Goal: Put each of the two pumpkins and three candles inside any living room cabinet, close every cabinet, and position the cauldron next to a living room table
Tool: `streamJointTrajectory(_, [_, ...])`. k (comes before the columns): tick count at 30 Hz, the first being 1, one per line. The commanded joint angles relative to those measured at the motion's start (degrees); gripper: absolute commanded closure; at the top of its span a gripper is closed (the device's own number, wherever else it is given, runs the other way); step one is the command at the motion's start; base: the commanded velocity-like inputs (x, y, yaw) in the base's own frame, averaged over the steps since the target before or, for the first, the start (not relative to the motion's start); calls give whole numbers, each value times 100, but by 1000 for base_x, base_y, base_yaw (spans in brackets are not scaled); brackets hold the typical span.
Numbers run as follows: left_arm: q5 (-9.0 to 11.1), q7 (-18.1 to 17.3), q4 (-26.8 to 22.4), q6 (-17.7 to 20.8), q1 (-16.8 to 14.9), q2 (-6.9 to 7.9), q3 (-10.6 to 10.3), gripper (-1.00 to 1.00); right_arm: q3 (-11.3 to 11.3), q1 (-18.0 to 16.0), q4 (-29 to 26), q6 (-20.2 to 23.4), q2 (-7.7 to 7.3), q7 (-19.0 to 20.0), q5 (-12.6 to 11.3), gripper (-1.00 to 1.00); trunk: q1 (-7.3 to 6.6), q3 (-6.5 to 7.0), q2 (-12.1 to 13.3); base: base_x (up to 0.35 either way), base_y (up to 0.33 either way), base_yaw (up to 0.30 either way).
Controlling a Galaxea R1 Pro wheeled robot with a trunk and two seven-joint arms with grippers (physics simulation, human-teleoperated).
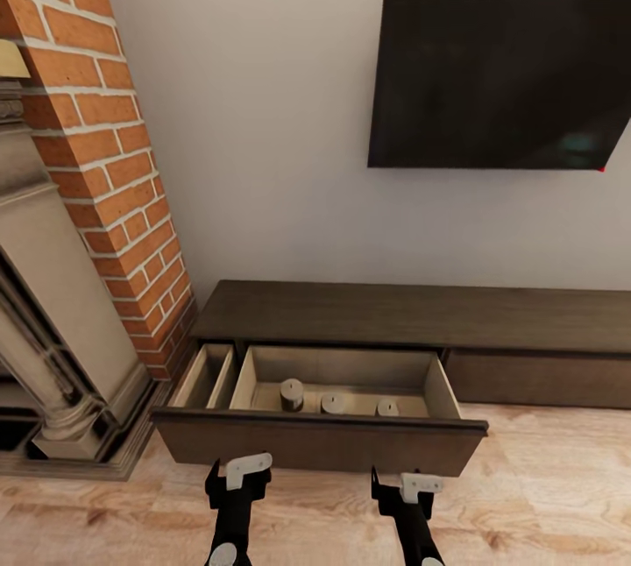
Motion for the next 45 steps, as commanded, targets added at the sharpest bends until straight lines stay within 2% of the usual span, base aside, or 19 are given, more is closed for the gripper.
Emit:
streamJointTrajectory(1, [57, 27, 11, -38, -20, 7, -39, -100, 45, -4, 3, -63, 7, -39, -25, -100, 22, -23, -44, 0, 0, 0])
streamJointTrajectory(5, [54, 27, 42, -37, -37, 30, -43, -100, 20, -4, -3, -131, 26, -42, -72, -100, 110, -95, -204, 0, 0, 0])
streamJointTrajectory(8, [53, 27, 46, -37, -41, 37, -44, -100, -73, -4, -104, -152, 33, -31, -309, -100, 176, -149, -325, 0, 0, 0])
streamJointTrajectory(13, [53, 27, 49, -37, -42, 65, -45, -100, -126, -4, -334, -140, 34, -26, -450, -100, 286, -239, -525, 0, 0, 0])
streamJointTrajectory(22, [47, 27, 46, -45, -42, 40, -52, -100, -126, -4, -374, -118, 34, -25, -473, -100, 483, -400, -886, 0, 0, 0])
streamJointTrajectory(31, [-136, 27, 54, -38, -42, 20, -32, -100, -125, -4, -375, -117, 34, -25, -474, -100, 681, -562, -1247, 0, 0, 0])
streamJointTrajectory(45, [-158, 27, 54, -44, -42, 24, -38, -100, -129, -4, -600, -106, 25, -34, -477, -100, 988, -813, -1809, 0, 0, 0])
